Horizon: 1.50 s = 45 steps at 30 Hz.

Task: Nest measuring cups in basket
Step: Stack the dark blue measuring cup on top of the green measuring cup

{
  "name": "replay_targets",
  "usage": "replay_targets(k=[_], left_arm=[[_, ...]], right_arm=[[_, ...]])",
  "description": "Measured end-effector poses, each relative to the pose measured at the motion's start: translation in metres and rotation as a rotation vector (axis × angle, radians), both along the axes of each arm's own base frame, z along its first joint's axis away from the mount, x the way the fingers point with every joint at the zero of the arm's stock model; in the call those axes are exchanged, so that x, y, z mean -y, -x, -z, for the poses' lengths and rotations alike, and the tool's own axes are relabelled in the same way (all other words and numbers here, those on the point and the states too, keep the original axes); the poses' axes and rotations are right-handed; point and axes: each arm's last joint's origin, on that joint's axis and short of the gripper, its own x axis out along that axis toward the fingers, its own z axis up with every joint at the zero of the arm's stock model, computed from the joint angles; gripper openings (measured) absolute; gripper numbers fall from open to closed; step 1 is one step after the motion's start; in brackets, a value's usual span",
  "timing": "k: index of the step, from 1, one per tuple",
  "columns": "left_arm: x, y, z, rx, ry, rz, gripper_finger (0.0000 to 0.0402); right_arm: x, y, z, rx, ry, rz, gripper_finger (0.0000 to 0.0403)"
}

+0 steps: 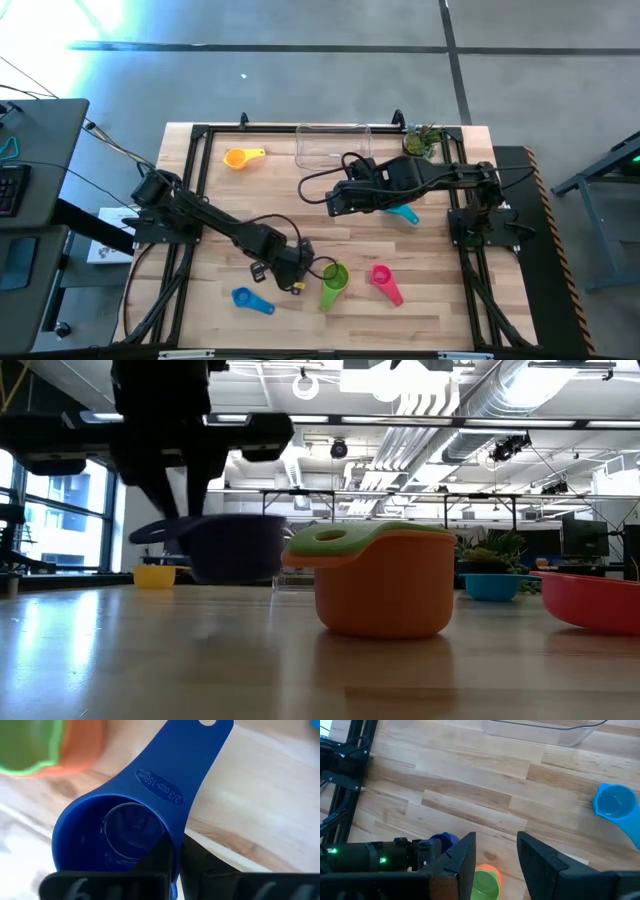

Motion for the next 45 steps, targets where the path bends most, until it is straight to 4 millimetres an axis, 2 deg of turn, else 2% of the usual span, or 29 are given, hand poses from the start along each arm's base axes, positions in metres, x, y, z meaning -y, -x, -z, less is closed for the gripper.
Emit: replay_targets(k=[6, 15, 22, 29, 45], left_arm=[[0.001, -0.006, -0.022, 0.073, -0.060, 0.038, 0.0013], [0.014, -0.023, -0.064, 0.214, -0.037, 0.131, 0.0008], [0.023, -0.026, -0.074, 0.275, -0.027, 0.199, 0.0008], [0.028, -0.031, -0.073, 0.296, 0.054, 0.212, 0.0008], [0.033, -0.050, -0.030, 0.222, 0.039, 0.200, 0.0008]], right_arm=[[0.000, 0.000, 0.000, 0.000, 0.001, -0.004, 0.0135], [0.001, 0.000, 0.000, 0.001, 0.001, -0.003, 0.0135], [0.001, 0.000, 0.000, 0.003, -0.005, 0.002, 0.0135], [0.003, 0.000, 0.000, 0.009, -0.010, 0.028, 0.0135], [0.011, -0.002, -0.001, 0.016, -0.009, 0.058, 0.0135]])
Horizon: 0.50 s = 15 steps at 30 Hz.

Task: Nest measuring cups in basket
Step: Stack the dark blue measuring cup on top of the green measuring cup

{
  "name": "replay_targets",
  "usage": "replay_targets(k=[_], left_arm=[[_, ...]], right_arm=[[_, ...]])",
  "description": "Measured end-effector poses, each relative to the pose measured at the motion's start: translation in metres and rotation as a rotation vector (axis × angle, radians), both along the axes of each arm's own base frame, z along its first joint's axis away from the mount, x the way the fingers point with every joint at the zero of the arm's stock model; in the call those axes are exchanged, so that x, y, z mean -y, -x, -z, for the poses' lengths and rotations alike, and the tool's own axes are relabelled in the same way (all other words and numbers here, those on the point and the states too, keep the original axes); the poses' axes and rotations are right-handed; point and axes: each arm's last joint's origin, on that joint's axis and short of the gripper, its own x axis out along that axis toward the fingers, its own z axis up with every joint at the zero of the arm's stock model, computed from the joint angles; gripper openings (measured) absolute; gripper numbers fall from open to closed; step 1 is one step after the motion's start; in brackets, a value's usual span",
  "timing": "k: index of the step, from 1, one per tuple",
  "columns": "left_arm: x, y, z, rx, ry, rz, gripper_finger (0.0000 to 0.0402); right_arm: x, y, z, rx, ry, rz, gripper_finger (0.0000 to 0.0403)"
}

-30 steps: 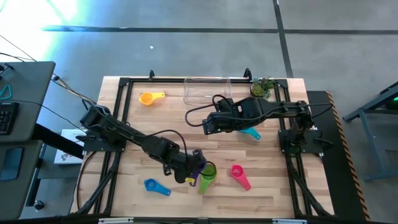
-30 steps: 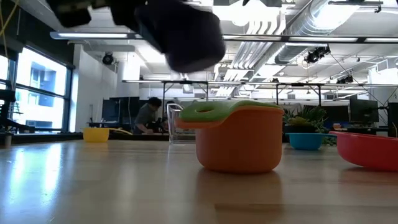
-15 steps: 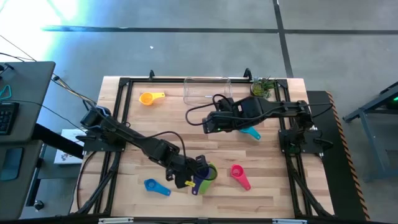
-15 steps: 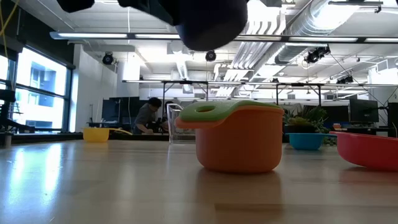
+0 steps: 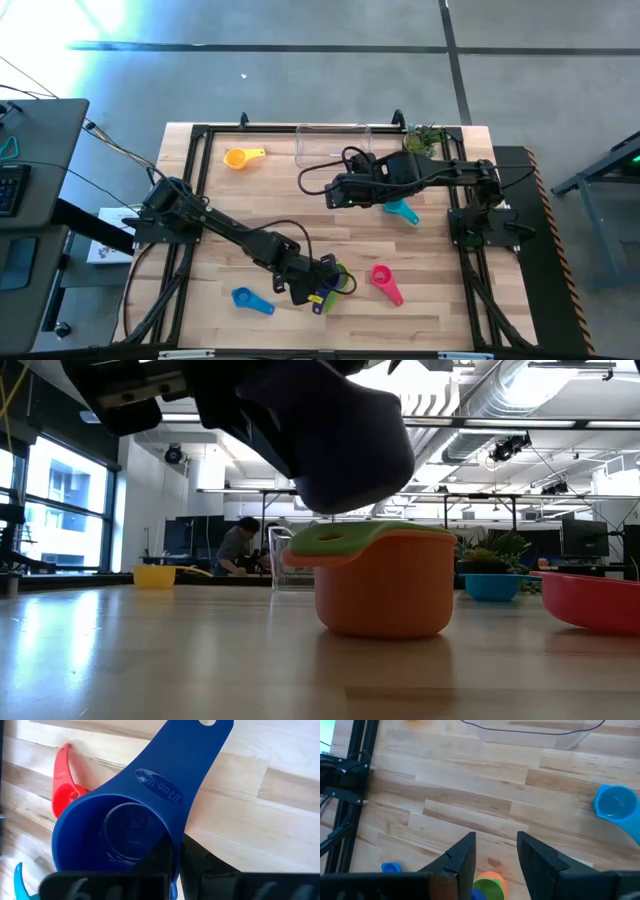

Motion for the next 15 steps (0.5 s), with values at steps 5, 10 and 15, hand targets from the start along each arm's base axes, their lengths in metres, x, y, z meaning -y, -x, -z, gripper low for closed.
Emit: replay_targets(k=[5, 10, 15], left_arm=[[-0.0011, -0.0019, 0.0029, -0.010, 0.015, -0.003, 0.0008], [-0.0003, -0.0033, 0.0016, 0.011, 0.019, 0.017, 0.0008], [-0.0014, -0.0074, 0.0049, 0.023, 0.021, 0.015, 0.0008]], right_arm=[[0.0000, -0.0001, 0.0000, 0.001, 0.000, 0.000, 0.0135], [0.0000, -0.0001, 0.0000, 0.001, 0.000, 0.000, 0.0135], [0.0000, -0.0001, -0.0001, 0.001, 0.000, 0.000, 0.0135]])
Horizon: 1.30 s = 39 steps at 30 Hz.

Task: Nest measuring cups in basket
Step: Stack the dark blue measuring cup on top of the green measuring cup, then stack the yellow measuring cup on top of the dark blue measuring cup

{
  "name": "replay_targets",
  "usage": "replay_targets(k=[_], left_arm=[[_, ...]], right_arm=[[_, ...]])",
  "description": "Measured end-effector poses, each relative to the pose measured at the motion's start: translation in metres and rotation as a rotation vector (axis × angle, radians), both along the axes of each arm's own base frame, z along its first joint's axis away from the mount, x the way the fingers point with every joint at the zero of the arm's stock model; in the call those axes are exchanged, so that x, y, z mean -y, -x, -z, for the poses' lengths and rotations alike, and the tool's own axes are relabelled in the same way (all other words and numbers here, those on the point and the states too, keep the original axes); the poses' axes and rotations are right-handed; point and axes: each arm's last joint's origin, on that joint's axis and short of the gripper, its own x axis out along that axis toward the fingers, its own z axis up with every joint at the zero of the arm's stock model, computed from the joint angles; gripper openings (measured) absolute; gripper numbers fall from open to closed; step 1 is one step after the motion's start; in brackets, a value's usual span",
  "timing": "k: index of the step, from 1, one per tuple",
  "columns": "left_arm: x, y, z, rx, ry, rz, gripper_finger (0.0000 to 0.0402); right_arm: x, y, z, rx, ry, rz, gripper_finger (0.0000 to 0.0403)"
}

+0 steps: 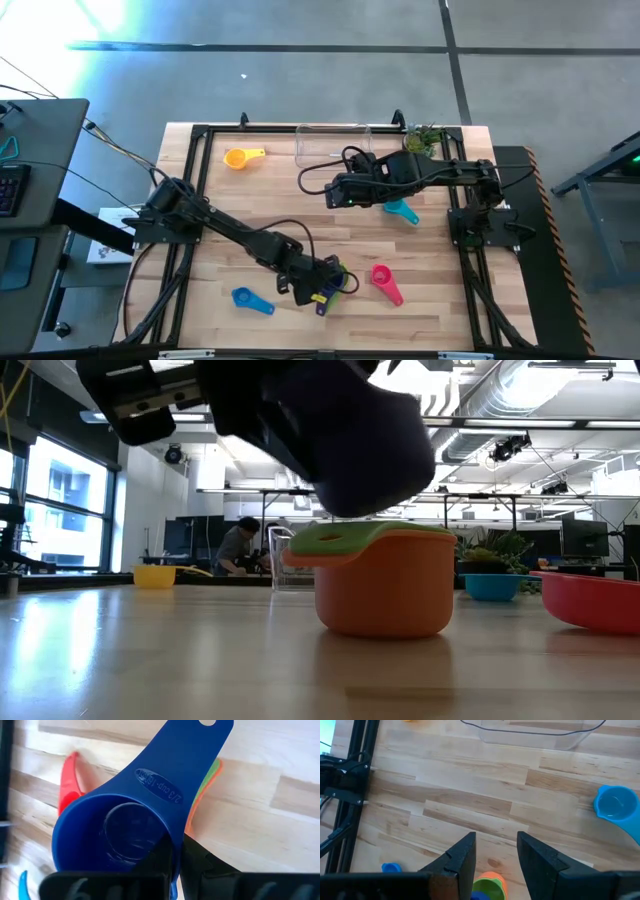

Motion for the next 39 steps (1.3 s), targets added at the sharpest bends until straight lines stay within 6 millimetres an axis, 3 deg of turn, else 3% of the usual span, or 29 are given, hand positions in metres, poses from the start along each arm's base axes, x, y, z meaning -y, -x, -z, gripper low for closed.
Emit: replay_targets(k=[24, 39], left_arm=[[-0.0069, -0.0038, 0.0072, -0.025, -0.008, -0.017, 0.0009], [-0.0066, -0.0041, 0.0070, -0.021, -0.005, -0.017, 0.0064]], right_arm=[[0.0000, 0.0000, 0.0000, 0.000, 0.001, 0.000, 0.0135], [0.0000, 0.0000, 0.0000, 0.000, 0.001, -0.001, 0.0135]])
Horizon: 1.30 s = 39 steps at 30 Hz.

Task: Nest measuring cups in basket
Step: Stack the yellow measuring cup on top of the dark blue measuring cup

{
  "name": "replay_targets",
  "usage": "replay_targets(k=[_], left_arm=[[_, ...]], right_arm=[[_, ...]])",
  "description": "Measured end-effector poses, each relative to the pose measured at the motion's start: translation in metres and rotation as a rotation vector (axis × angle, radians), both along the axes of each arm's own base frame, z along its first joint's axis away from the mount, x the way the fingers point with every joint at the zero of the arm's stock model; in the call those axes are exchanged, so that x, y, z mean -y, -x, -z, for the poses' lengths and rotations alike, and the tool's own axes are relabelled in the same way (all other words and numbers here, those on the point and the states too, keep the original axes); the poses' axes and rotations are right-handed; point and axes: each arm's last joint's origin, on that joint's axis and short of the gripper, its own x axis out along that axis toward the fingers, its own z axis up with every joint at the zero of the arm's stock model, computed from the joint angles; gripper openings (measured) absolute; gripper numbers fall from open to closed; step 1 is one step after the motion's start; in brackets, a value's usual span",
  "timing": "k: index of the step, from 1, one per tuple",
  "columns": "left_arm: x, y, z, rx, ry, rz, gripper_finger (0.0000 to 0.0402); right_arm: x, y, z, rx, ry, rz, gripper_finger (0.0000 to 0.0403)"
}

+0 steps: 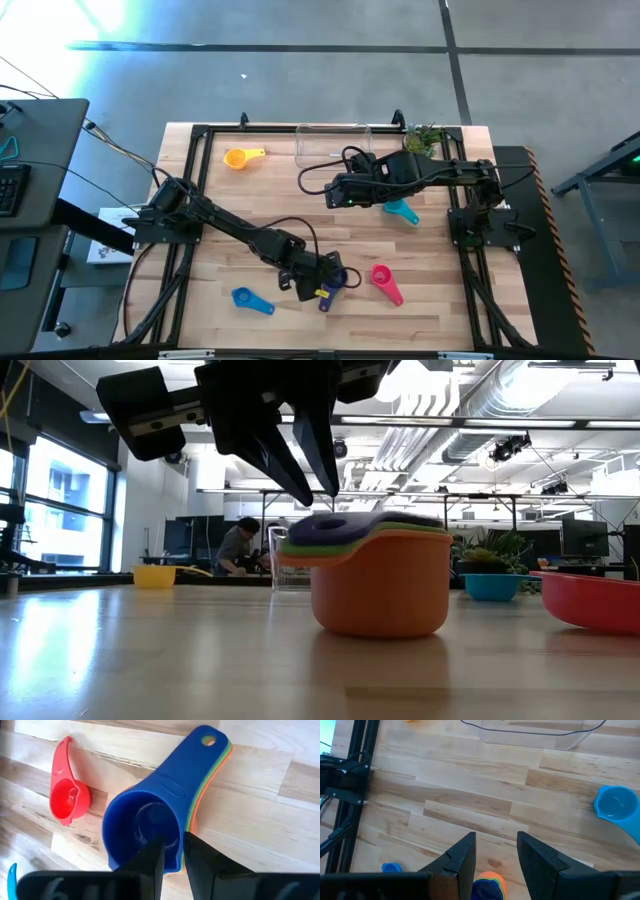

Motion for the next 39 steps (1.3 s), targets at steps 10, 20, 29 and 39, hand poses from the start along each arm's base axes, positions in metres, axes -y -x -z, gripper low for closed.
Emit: replay_targets(k=[10, 20, 29, 39], left_arm=[[-0.003, 0.000, -0.001, -0.020, 0.055, -0.142, 0.0074], [-0.022, 0.017, -0.030, -0.075, 0.122, -0.400, 0.0074], [-0.050, 0.035, -0.082, 0.006, 0.308, -0.659, 0.0074], [-0.089, 0.069, -0.130, 0.114, 0.420, -0.956, 0.0074]], right_arm=[[0.000, 0.000, 0.000, -0.003, -0.006, -0.010, 0.0135], [0.008, 0.001, 0.001, -0.063, 0.035, -0.101, 0.0135], [0.034, 0.003, -0.004, -0.100, 0.064, -0.249, 0.0135], [0.073, 0.018, -0.019, -0.091, 0.061, -0.423, 0.0135]])
